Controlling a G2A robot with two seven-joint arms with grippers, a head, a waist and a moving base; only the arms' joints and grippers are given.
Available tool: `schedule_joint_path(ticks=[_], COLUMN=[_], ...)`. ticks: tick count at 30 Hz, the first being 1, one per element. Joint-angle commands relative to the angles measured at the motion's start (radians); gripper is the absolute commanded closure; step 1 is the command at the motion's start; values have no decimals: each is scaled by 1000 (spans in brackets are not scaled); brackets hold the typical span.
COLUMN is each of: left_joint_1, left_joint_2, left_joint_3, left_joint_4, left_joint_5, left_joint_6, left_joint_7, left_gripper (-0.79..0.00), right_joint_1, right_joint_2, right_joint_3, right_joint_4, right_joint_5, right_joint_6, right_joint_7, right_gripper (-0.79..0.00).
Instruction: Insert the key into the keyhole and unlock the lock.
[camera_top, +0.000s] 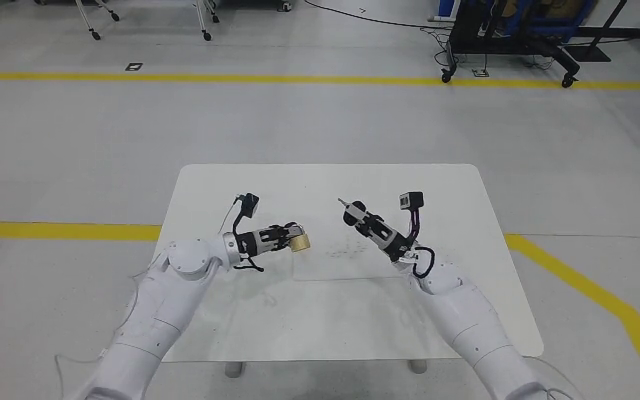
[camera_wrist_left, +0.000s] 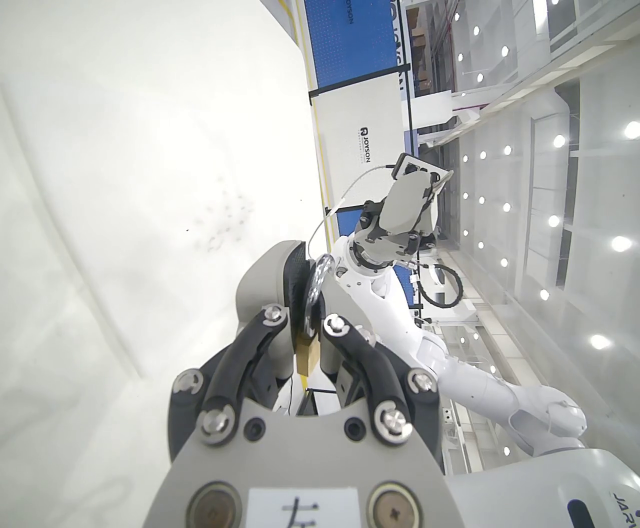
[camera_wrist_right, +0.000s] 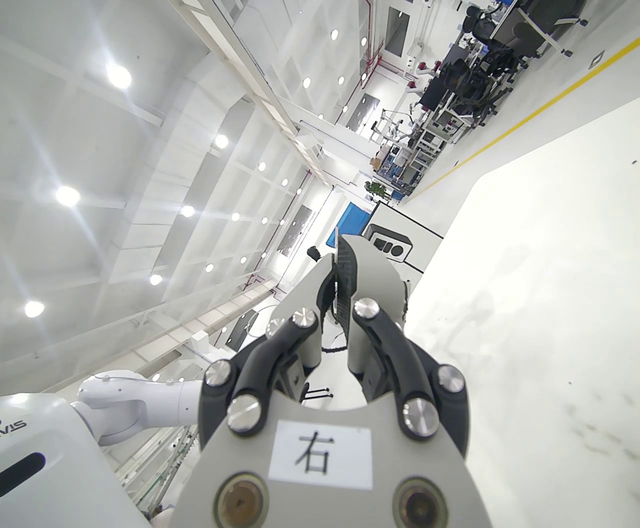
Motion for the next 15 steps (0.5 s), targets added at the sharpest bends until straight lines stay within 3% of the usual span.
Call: schedule_joint_path(ticks=[1, 3, 6, 8, 11, 15], left_joint_1=[0, 8, -10, -48, -111, -210], left_joint_2=[0, -1, -15, -31, -59, -96], left_joint_3=[0, 5, 9, 18, 53, 115], left_joint_4=[0, 13, 93, 165, 263, 351], left_joint_5=[-1, -6, -188, -287, -401, -421], left_joint_6=[0, 33, 175, 228, 325, 382], left_joint_7=[-1, 2, -73, -107, -172, -184], left_gripper=[0, 0, 0, 0, 0, 0], right_joint_1=[0, 0, -7, -10, -11, -35], right_joint_2=[0, 0, -4, -7, -9, -3], right_joint_3=[0, 0, -4, -4, 4, 32], right_joint_4=[0, 0, -7, 5, 34, 50], right_joint_5=[0, 0, 26, 97, 74, 61], right_joint_6=[0, 0, 39, 57, 42, 15], right_joint_7=[0, 0, -24, -13, -57, -87], right_gripper=[0, 0, 0, 0, 0, 0])
